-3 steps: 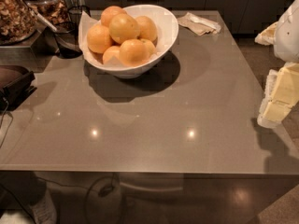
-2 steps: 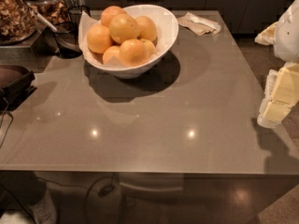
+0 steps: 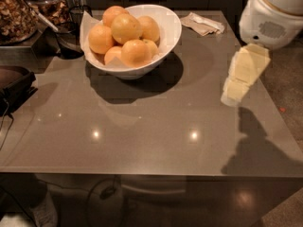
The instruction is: Pick orange from white bowl
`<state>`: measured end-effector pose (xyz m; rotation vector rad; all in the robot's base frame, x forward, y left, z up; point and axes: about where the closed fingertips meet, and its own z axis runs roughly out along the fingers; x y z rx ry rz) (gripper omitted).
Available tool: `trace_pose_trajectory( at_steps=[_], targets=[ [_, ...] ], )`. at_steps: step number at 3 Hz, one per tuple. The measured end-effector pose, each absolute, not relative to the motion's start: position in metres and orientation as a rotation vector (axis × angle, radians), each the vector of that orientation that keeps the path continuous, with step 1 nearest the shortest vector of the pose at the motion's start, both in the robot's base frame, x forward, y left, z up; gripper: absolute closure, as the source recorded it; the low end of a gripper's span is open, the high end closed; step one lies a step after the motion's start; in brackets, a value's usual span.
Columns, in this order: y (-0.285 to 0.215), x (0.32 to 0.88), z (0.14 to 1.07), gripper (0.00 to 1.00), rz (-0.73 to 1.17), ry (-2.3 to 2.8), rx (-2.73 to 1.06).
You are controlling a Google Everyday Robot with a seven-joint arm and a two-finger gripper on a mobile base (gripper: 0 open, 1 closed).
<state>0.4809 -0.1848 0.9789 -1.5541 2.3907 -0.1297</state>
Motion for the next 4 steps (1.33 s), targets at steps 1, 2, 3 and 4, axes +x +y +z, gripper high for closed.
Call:
trace_pose_trajectory(
  at_steps=[1,2,3,4],
  targets=[
    [-0.158,0.510,0.976,0.00,-0.140,2.455,-1.532],
    [-0.153,0.514,0.977,0.00,-0.140,2.436,-1.527],
    [-0.147,0.527,0.977,0.00,-0.028,2.404,-1.508],
    [-0.127,0.556,0.989,0.00,0.025,2.380,-1.479]
  ],
)
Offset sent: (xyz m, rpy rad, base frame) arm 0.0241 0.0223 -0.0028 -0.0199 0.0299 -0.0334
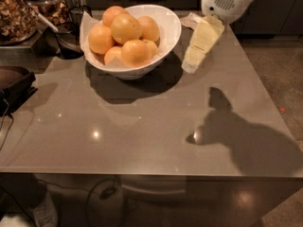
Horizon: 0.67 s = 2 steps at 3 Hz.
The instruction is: Pick orange from white bowl
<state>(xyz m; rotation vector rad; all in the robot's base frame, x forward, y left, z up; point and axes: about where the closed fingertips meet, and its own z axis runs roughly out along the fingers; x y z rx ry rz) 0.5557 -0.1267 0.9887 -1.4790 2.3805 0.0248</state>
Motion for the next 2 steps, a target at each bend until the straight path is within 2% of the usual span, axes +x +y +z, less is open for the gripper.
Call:
trace_pose_trajectory(
  at_steps=[2],
  targets=[
    [-0.079,0.608,1.001,0.00,0.097,2.329,-1.502]
  ],
)
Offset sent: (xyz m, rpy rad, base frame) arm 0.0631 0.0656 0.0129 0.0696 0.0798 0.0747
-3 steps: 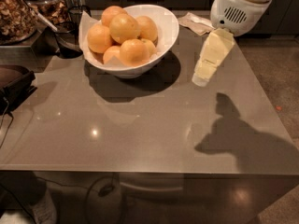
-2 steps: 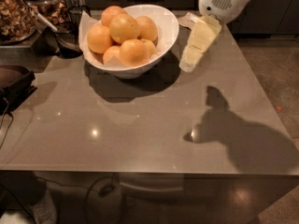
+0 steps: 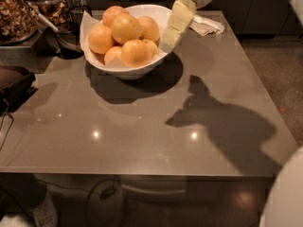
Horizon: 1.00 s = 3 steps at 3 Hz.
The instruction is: Pick orange from white bowl
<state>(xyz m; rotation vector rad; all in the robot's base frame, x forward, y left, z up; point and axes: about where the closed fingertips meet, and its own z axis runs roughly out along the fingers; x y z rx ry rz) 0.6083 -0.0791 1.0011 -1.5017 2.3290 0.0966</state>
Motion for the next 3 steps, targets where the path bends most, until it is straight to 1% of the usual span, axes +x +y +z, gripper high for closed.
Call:
trace_pose_trajectory(
  at_steps=[1,2,3],
  targets=[
    [-0.075,0.615,1.004,0.00,0.091,2.303,-1.484],
    [-0.051,0.636,1.003,0.00,0.161,2.254,-1.479],
    [-0.004,0.680,1.008,0.00,0.181,2.213,-1.507]
  ],
)
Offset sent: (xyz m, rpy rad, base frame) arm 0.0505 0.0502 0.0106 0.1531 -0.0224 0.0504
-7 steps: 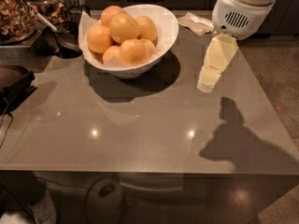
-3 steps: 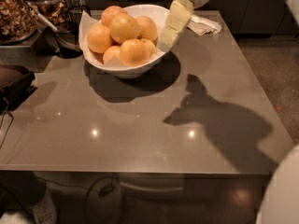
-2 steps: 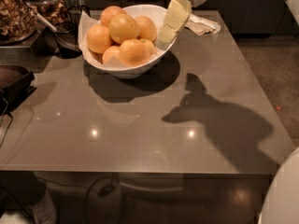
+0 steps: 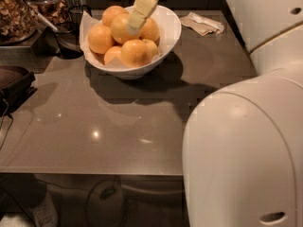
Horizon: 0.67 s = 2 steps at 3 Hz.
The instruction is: Pick orange from white bowl
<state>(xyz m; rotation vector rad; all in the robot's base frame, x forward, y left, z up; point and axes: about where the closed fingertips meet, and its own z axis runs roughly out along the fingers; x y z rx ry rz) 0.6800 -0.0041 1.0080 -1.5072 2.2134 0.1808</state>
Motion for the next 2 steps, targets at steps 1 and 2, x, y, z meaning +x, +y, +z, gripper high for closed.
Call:
trace_pose_trajectory(
  at_steps=[1,2],
  targets=[
    [0.0012,0.6879,1.0132,0.00,0.179,2.184,-1.486],
    [0.0055,0.6932,1.0125,0.00,0.193,2.159,-1.473]
  ],
)
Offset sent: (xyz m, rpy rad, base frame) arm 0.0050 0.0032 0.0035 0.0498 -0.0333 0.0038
